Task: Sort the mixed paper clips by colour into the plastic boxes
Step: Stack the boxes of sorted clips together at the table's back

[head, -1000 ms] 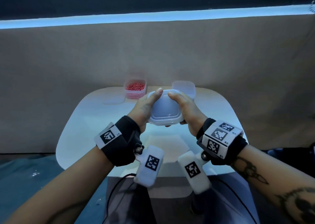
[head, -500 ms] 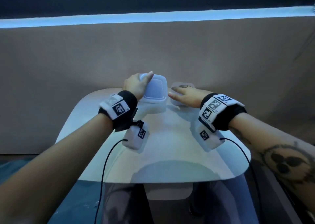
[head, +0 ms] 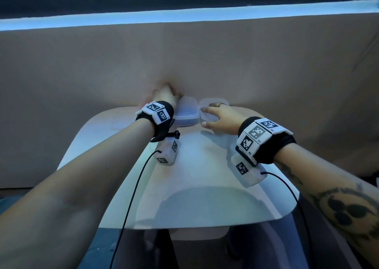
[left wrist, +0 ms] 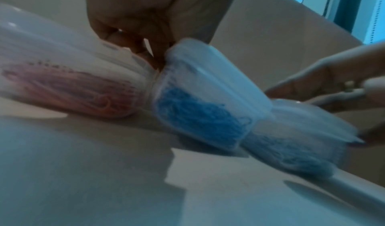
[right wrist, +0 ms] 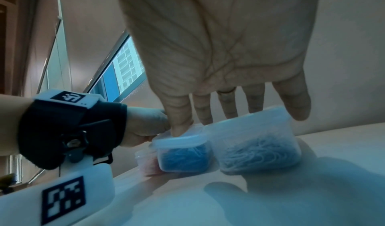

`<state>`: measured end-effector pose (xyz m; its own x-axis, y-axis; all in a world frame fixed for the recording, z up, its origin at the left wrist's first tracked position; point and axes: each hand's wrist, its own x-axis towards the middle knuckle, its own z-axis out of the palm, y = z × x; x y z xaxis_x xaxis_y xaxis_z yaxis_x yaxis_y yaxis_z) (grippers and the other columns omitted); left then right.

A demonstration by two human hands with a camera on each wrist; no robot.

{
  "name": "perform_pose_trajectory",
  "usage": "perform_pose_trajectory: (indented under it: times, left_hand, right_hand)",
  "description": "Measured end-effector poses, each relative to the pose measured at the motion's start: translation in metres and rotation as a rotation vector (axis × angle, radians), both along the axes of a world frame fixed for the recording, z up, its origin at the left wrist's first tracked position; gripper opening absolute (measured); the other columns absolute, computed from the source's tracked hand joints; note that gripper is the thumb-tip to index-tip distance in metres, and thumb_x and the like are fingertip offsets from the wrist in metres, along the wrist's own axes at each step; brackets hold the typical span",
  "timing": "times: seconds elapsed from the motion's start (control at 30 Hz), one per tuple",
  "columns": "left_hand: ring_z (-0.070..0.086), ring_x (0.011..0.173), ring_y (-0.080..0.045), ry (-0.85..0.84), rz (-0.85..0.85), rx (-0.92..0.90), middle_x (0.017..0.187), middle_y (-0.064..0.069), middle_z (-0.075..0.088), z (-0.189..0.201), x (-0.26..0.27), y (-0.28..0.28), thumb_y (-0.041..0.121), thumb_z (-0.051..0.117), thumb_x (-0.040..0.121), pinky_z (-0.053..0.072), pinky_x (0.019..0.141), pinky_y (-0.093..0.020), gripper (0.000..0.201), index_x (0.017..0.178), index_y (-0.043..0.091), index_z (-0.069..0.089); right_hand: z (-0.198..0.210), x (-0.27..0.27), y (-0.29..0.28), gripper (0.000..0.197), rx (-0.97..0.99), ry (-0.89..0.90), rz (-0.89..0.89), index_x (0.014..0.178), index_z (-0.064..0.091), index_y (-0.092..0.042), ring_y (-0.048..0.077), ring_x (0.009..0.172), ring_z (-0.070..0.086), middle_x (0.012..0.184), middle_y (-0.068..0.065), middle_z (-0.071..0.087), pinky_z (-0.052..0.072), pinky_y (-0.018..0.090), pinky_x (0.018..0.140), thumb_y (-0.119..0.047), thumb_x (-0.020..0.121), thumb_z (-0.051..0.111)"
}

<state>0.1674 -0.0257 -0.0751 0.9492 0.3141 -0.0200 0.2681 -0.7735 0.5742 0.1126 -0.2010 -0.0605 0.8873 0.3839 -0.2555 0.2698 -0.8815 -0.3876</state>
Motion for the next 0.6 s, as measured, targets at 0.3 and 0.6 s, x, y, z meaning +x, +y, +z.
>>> perform_pose_trajectory:
  times: [0.3,0.6]
  left_hand:
    - [0.057,0.107,-0.034,-0.19,0.071,-0.134,0.115,-0.02,0.063,0.021,-0.018,0.064,0.023,0.05,0.094,0.043,0.087,-0.035,0.031,0.111,-0.001,0.06]
    - [0.042,0.128,-0.032,0.389,0.018,0.281,0.143,-0.015,0.039,-0.005,-0.062,0.136,0.04,0.073,0.076,0.039,0.102,-0.039,0.086,0.144,0.012,0.028]
  right_hand:
    - [0.002,-0.001,0.015,0.055,0.024,-0.156,-0.093,0.142,0.033,-0.024,0.025,0.14,0.022,0.153,0.005,0.023,0.026,0.046,0.111,-0.036,0.091,0.05]
    - [0.005,-0.01,0.066,0.05,-0.041,-0.213,0.028,0.139,0.038,-0.018,0.02,0.142,0.014,0.154,0.001,0.021,0.02,0.049,0.111,-0.031,0.092,0.048]
